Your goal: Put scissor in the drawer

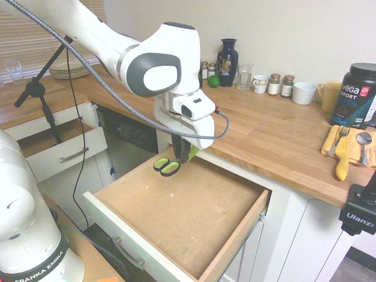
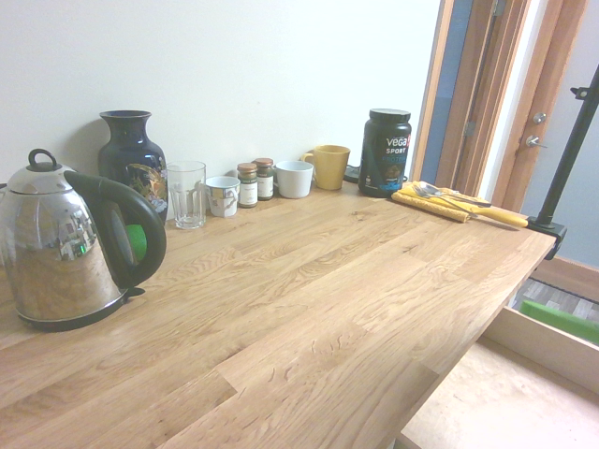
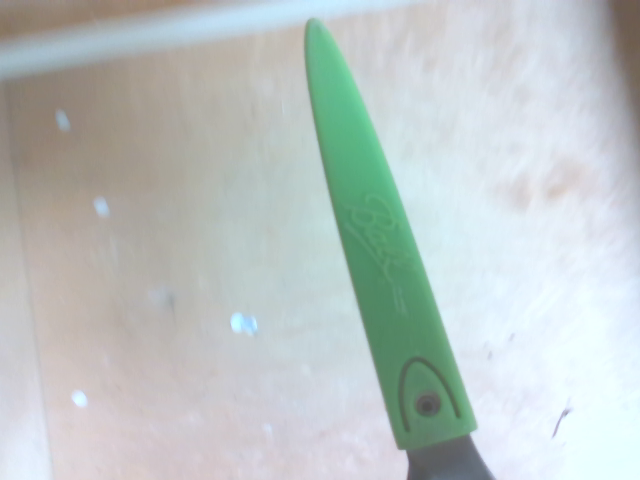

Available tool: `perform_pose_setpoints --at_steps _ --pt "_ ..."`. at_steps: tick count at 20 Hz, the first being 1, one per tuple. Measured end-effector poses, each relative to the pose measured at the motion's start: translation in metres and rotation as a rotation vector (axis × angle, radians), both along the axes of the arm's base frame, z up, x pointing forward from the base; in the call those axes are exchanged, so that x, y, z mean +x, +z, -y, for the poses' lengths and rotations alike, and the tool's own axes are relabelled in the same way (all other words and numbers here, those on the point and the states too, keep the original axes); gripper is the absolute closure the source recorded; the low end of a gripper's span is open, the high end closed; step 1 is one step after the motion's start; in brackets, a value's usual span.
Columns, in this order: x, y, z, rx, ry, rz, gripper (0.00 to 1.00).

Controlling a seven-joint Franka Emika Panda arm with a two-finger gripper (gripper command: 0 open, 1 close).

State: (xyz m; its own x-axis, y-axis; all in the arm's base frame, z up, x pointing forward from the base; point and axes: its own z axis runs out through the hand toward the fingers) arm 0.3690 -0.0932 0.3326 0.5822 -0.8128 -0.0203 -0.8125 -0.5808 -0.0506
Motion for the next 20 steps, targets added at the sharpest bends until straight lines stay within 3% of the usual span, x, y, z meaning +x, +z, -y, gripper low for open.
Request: perform_pose_setpoints --at_steps 11,20 --pt "0.003 -0.091 0.004 -0.01 0.005 -0.071 1.0" --pt "0.006 -0.146 0.015 -0.033 0.012 -0.075 1.0"
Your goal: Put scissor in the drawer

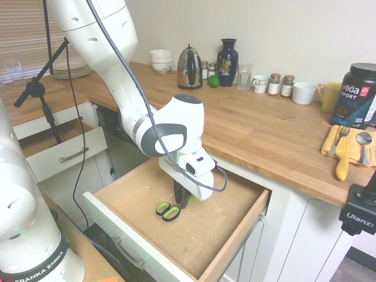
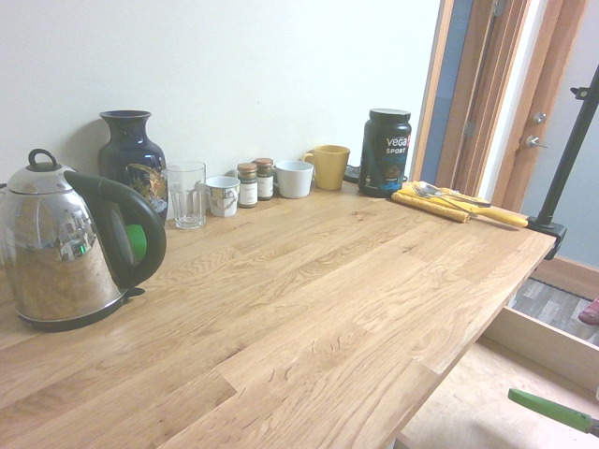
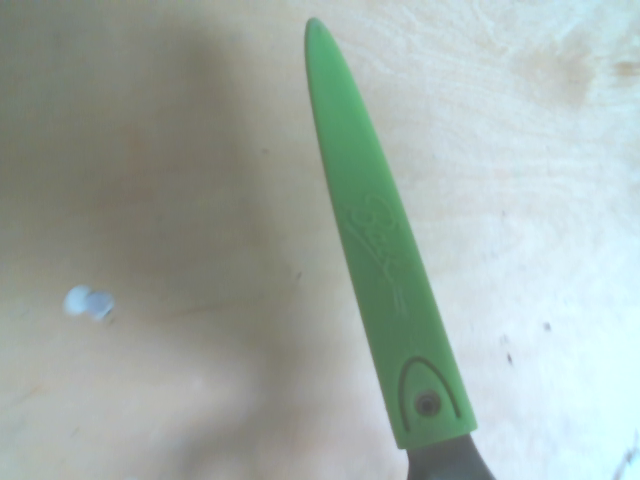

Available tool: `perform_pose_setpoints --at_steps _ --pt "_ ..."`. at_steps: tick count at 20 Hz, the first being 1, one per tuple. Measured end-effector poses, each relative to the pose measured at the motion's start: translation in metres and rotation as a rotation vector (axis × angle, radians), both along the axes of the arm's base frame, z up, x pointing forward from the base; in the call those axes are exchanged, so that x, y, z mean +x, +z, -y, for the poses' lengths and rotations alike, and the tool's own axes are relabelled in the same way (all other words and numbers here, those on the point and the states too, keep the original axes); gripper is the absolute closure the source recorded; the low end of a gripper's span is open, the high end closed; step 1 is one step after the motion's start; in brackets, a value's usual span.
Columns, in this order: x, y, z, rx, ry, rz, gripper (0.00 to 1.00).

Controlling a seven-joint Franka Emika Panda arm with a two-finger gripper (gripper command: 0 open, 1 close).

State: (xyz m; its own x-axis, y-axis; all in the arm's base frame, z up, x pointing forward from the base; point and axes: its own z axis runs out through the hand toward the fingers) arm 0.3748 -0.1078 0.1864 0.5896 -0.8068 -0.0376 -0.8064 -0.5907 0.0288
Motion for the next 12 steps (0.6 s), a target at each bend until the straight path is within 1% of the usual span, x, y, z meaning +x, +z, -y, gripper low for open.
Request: perform_pose_setpoints --at_steps 6,10,11,12 --pt "0.02 -0.038 0.003 -0.025 0.012 -0.005 1.0" --pt "0.024 -0.047 0.005 -0.029 0.009 -0.011 1.0" --pt "0.025 -0.047 0.005 -0.03 0.009 -0.011 0.0" --pt "0.025 -0.047 0.004 -0.03 0.008 -0.011 0.0"
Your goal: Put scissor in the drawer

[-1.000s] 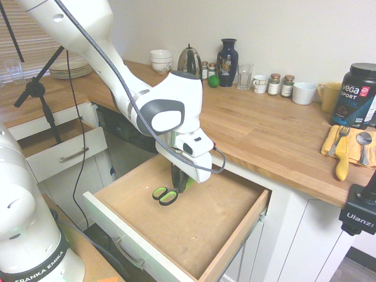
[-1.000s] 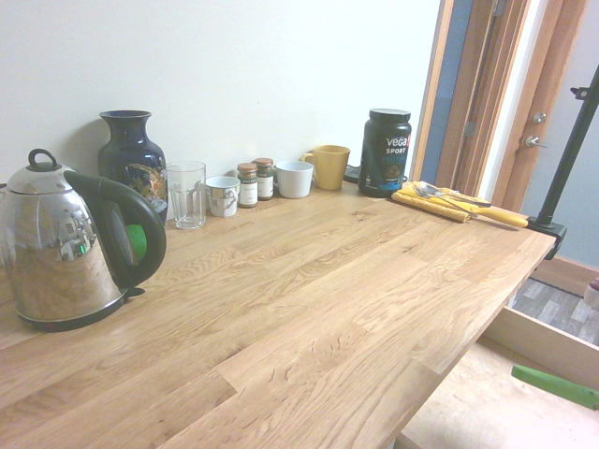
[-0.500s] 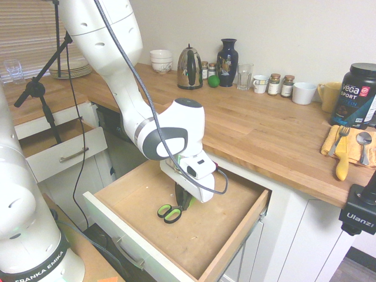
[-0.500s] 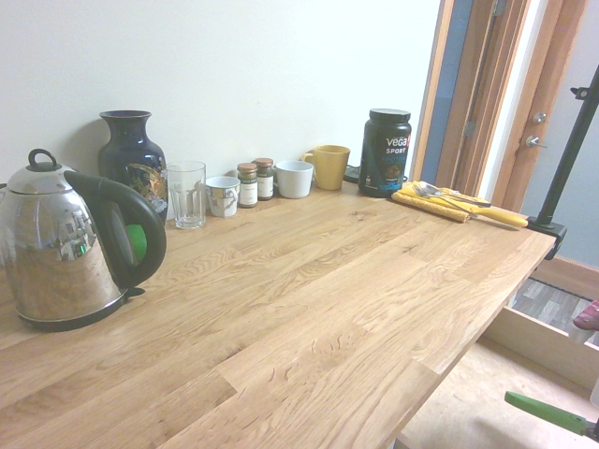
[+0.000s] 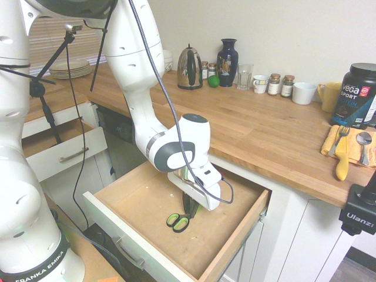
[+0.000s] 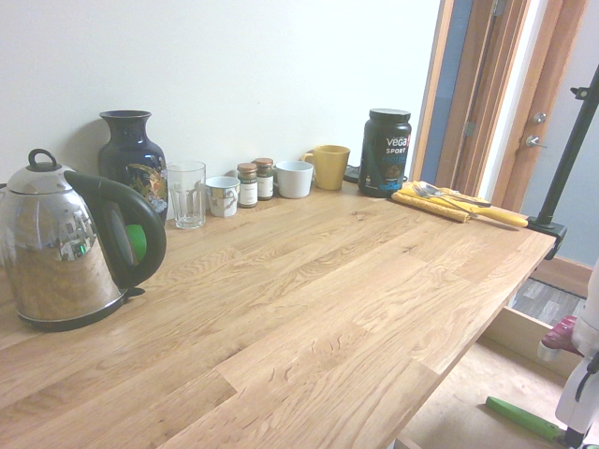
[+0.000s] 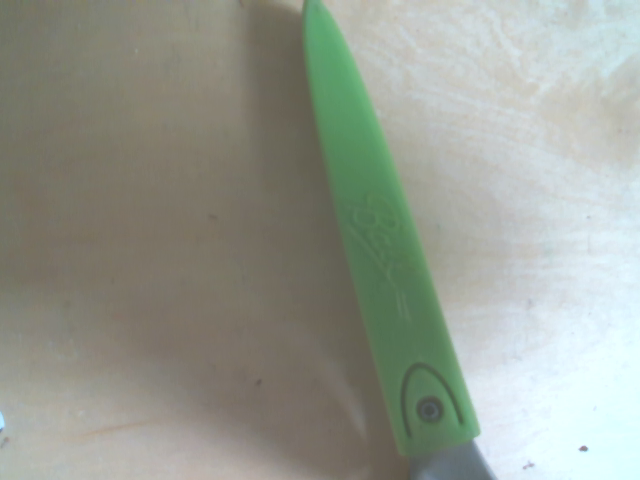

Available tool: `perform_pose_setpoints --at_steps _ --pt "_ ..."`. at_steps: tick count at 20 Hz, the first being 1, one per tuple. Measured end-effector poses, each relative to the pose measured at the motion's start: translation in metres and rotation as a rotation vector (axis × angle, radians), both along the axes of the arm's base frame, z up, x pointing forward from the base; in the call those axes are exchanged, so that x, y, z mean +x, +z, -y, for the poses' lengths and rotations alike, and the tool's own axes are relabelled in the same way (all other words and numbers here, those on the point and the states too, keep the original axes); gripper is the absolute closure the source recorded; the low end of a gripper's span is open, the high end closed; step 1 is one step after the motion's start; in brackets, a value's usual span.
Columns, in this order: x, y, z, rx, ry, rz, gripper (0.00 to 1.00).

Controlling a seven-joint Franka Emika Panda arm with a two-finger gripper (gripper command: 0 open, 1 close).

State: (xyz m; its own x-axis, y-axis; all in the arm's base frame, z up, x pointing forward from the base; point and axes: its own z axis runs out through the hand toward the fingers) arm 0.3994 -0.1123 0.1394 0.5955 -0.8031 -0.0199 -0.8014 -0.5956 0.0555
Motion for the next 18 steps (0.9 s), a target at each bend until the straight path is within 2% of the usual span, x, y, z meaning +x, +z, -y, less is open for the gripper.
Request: perform_pose_setpoints --at_steps 9,15,18 --pt "-0.002 0.007 -0.001 0.006 0.006 0.004 0.0" --pt "-0.025 0.052 -0.003 0.029 0.03 0.038 0.0" --pt "-0.021 0.078 0.0 0.038 0.036 0.057 0.0"
